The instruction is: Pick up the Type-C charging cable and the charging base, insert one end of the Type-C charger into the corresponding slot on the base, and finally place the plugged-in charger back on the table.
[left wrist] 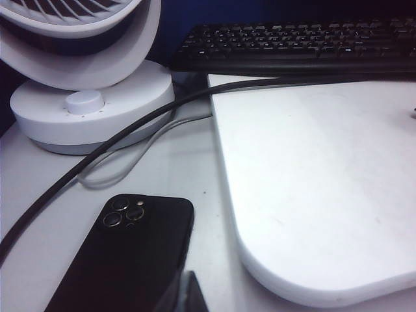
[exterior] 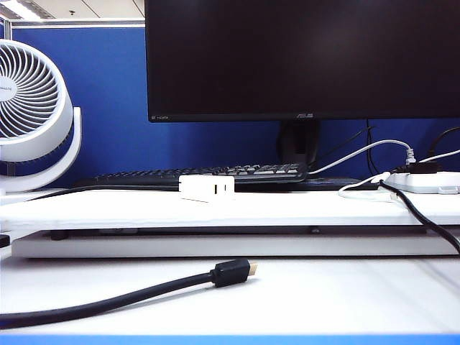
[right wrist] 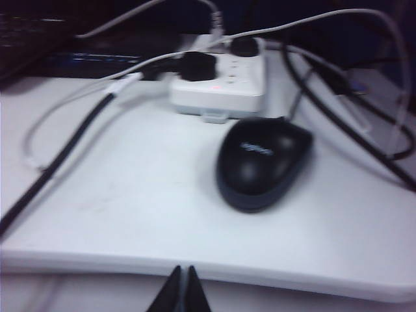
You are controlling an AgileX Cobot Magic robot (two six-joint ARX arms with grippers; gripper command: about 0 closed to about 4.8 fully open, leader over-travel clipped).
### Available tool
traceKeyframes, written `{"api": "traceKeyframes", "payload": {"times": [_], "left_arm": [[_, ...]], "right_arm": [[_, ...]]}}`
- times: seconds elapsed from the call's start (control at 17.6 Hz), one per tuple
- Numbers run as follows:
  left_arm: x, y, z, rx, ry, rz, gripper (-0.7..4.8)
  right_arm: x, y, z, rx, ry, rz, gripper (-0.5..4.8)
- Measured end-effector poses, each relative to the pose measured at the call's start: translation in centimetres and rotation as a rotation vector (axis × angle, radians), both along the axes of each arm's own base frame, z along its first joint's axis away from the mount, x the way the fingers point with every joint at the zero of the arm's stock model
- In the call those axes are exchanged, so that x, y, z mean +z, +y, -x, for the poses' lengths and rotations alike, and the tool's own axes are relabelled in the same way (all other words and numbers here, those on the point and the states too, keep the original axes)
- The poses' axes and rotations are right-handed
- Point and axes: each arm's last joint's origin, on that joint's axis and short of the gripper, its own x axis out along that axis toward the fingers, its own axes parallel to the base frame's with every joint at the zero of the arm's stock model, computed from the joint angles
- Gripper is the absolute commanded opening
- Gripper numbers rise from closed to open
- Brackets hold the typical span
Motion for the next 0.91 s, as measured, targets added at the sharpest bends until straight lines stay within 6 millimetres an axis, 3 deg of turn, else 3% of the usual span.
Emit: {"api": "traceKeyframes", "payload": {"times": [0.45, 0.62, 0.68, 0.91], "left_arm": [[0.0, -0.2, 0.0, -0.063, 0.003, 0.009, -0.06], [0.1, 0.1, 0.0, 0.049, -0.010, 0.068, -0.06], [3.3, 0.2, 0.4, 0.061, -0.124, 0.217, -0.06], [8.5, 0.3, 0.8, 0.082, -0.240, 0.235, -0.06]], "right_arm": [[0.0, 1.7, 0.2, 0.211, 0.006, -0.009, -0.06], [0.4, 1.3, 0.1, 0.084, -0.046, -0.023, -0.06], [3.9, 1.2, 0.6, 0.078, -0.188, -0.086, -0.06], [8.9, 0.9, 1.9, 0.076, -0.330, -0.115, -0.06]]}}
